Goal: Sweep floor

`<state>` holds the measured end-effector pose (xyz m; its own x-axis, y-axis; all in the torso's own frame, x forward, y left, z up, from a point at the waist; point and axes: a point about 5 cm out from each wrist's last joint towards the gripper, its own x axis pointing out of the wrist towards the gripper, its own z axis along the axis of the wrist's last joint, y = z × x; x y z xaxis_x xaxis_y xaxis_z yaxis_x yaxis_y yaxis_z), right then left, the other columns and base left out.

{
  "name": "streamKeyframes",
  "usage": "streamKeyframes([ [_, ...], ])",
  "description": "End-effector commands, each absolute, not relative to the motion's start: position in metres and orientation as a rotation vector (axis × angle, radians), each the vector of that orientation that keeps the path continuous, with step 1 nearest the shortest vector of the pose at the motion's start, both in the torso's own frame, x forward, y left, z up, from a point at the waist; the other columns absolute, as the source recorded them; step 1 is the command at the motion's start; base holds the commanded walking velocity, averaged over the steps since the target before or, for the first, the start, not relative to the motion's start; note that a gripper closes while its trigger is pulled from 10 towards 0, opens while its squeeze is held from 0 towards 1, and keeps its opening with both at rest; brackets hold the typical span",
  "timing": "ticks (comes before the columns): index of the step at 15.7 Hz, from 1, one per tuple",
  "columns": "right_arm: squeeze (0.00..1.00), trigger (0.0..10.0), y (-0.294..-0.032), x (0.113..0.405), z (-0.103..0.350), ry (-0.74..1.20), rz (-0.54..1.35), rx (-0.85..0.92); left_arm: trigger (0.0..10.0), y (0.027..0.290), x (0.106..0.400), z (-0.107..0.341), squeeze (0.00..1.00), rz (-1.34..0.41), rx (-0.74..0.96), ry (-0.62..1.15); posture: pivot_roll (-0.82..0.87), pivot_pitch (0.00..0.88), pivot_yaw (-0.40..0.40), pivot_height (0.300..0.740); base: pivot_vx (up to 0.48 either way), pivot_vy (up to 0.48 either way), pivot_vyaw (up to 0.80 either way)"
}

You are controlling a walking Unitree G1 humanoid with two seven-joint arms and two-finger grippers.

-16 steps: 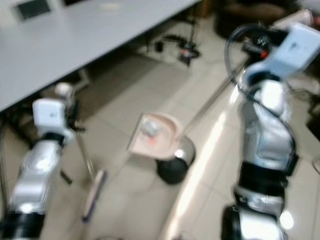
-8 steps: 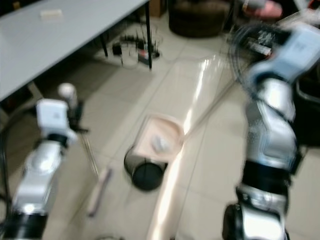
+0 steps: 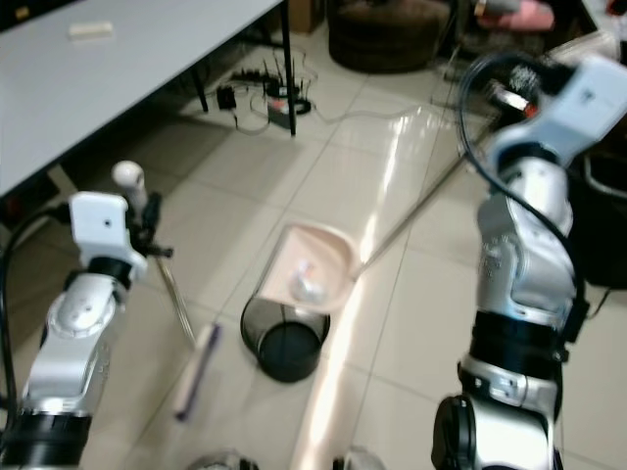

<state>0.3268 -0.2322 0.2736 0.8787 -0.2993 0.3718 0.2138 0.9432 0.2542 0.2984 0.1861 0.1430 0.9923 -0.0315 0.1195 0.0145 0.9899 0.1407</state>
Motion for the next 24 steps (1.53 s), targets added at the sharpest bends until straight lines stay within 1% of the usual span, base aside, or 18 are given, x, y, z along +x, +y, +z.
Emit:
streamKeyframes([
  [1,0.0,10.0,-0.226,0.324,0.285,-0.492,-0.236,0.211,10.0,0.192,0.297,0.147,0.0,0.002,0.163,-0.136,-0.01,0.057,0.023,0.74,0.0,0.0,0.0],
  [8,0.0,10.0,-0.213,0.33,0.286,-0.542,-0.164,0.164,10.0,0.193,0.296,0.144,0.0,0.0,0.178,-0.124,-0.01,0.065,0.031,0.74,0.0,0.0,0.0],
  [10,0.0,10.0,-0.202,0.333,0.288,-0.566,-0.113,0.132,10.0,0.193,0.297,0.144,0.0,-0.002,0.18,-0.123,-0.01,0.065,0.032,0.74,0.0,0.0,0.0],
  [12,0.0,10.0,-0.183,0.335,0.288,-0.619,-0.04,0.087,10.0,0.193,0.298,0.144,0.0,-0.002,0.182,-0.123,-0.01,0.067,0.031,0.74,0.0,0.0,0.0],
  [14,0.0,10.0,-0.176,0.336,0.287,-0.643,-0.019,0.071,10.0,0.193,0.298,0.144,0.0,-0.002,0.183,-0.125,0.0,0.069,0.03,0.74,0.0,0.0,0.0],
  [16,0.0,10.0,-0.164,0.342,0.287,-0.699,0.016,0.021,10.0,0.194,0.297,0.147,0.0,0.002,0.187,-0.13,0.02,0.082,0.024,0.74,0.0,0.0,0.0],
  [21,0.0,10.0,-0.164,0.356,0.289,-0.739,-0.027,-0.033,10.0,0.199,0.288,0.149,0.0,0.02,0.204,-0.124,0.06,0.124,0.012,0.74,0.0,0.0,0.0],
  [24,0.0,10.0,-0.16,0.361,0.282,-0.755,-0.002,-0.064,10.0,0.203,0.275,0.148,0.0,0.025,0.219,-0.108,0.09,0.166,0.004,0.74,0.0,0.0,0.0],
])
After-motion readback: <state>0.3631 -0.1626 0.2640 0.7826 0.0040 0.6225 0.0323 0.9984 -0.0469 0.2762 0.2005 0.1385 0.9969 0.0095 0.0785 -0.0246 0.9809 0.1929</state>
